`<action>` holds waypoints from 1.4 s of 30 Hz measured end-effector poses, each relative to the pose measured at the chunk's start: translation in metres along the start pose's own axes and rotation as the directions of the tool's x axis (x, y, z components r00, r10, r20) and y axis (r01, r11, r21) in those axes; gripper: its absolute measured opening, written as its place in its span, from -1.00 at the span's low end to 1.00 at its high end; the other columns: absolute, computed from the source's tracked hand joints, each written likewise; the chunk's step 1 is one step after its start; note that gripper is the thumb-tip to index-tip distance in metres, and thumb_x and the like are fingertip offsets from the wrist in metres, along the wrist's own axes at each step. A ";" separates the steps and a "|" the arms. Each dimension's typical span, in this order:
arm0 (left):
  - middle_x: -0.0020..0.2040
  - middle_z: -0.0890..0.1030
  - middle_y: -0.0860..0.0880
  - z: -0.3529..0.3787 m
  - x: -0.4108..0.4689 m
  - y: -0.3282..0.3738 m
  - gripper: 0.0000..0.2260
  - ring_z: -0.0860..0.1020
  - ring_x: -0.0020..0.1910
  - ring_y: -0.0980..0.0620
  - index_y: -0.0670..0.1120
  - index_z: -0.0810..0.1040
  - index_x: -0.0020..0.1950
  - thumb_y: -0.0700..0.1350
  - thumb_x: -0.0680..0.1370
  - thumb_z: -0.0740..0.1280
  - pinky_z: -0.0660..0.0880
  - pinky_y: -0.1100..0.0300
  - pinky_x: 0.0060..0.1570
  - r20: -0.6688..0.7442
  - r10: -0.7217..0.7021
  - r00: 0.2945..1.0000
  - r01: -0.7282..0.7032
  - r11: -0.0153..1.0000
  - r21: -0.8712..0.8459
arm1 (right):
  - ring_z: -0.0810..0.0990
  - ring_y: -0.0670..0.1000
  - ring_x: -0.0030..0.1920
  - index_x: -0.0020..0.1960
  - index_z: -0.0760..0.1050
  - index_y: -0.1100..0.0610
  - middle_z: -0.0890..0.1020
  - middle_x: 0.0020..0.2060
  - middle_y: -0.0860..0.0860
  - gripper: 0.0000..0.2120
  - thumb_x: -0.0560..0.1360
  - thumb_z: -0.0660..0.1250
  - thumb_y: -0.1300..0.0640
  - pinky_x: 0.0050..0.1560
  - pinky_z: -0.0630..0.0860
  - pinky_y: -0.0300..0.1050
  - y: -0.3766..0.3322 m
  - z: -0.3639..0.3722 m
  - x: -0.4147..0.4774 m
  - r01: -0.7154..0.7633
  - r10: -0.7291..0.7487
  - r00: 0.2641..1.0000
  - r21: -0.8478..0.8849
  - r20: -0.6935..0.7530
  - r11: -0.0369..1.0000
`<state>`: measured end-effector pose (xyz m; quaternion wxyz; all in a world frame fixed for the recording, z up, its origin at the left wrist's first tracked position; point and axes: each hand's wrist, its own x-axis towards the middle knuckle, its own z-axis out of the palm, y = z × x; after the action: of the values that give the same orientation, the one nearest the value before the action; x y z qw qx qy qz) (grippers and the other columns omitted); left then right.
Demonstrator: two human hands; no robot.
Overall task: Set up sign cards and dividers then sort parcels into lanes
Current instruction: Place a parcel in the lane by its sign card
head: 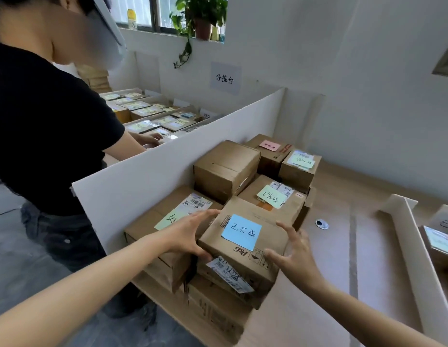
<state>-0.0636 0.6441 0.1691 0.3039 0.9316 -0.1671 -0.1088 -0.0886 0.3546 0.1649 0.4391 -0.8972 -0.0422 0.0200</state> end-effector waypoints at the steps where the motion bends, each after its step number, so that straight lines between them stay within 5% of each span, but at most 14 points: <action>1: 0.47 0.25 0.13 0.000 0.000 0.001 -0.04 0.22 0.44 0.11 0.29 0.06 0.44 0.14 0.21 0.58 0.20 0.02 0.44 0.018 0.012 1.000 -0.012 1.000 0.000 | 0.22 0.14 0.44 0.35 0.25 -0.22 0.25 0.40 0.11 -0.36 0.40 0.49 0.03 0.35 0.33 0.10 0.000 0.004 -0.005 -0.011 0.011 1.000 0.018 0.006 1.000; 9: 0.46 0.27 0.09 0.010 0.002 -0.009 -0.09 0.27 0.37 0.12 0.27 0.02 0.47 0.15 0.30 0.54 0.24 0.14 0.36 0.095 0.093 0.991 -0.092 0.996 -0.021 | 0.47 -0.20 0.12 0.35 0.19 -0.22 0.39 0.16 -0.25 -0.22 0.28 0.55 -0.04 -0.05 0.56 -0.35 -0.006 0.031 -0.043 -0.110 0.090 0.991 0.220 0.100 0.969; 14: 0.42 0.30 0.10 0.011 0.006 -0.014 -0.10 0.30 0.34 0.13 0.33 0.01 0.44 0.19 0.29 0.53 0.27 0.14 0.34 0.089 0.118 0.989 -0.115 0.993 -0.039 | 0.44 -0.16 0.24 0.40 0.15 -0.27 0.36 0.23 -0.23 -0.11 0.25 0.60 -0.03 0.27 0.49 -0.11 -0.005 0.041 -0.050 -0.144 0.132 0.989 0.215 0.070 0.966; 29: 0.19 0.43 0.11 0.012 0.009 -0.003 -0.10 0.43 0.14 0.12 0.28 0.12 0.41 0.05 0.25 0.59 0.34 0.38 0.03 0.021 0.098 0.995 -0.094 0.986 -0.139 | 0.47 -0.10 0.21 0.41 0.24 -0.14 0.44 0.22 -0.11 -0.18 0.31 0.54 0.28 0.20 0.50 -0.23 -0.012 0.054 -0.048 -0.143 0.170 0.982 0.272 -0.079 0.952; 35: 0.12 0.46 0.11 0.018 0.006 0.022 -0.10 0.45 0.07 0.16 0.18 0.16 0.45 -0.01 0.25 0.60 0.35 0.62 -0.09 0.000 0.139 0.990 -0.138 0.983 -0.122 | 0.46 -0.08 0.25 0.35 0.23 -0.23 0.43 0.20 -0.16 -0.19 0.30 0.54 0.26 0.26 0.50 -0.05 0.000 0.040 -0.060 -0.146 0.177 0.981 0.295 -0.083 0.944; 42: 0.17 0.51 0.07 0.047 -0.001 0.064 -0.11 0.50 0.10 0.13 0.22 0.16 0.40 0.02 0.23 0.61 0.42 0.47 0.04 0.014 0.180 0.984 -0.177 0.978 -0.108 | 0.46 -0.07 0.26 0.34 0.27 -0.21 0.44 0.23 -0.13 -0.21 0.29 0.56 0.26 0.28 0.49 -0.05 0.025 0.007 -0.096 -0.141 0.185 0.977 0.327 -0.107 0.934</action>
<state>-0.0947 0.5712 0.1708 0.3597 0.8940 -0.2475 -0.1007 -0.1834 0.3360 0.1413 0.5765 -0.8144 0.0664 0.0019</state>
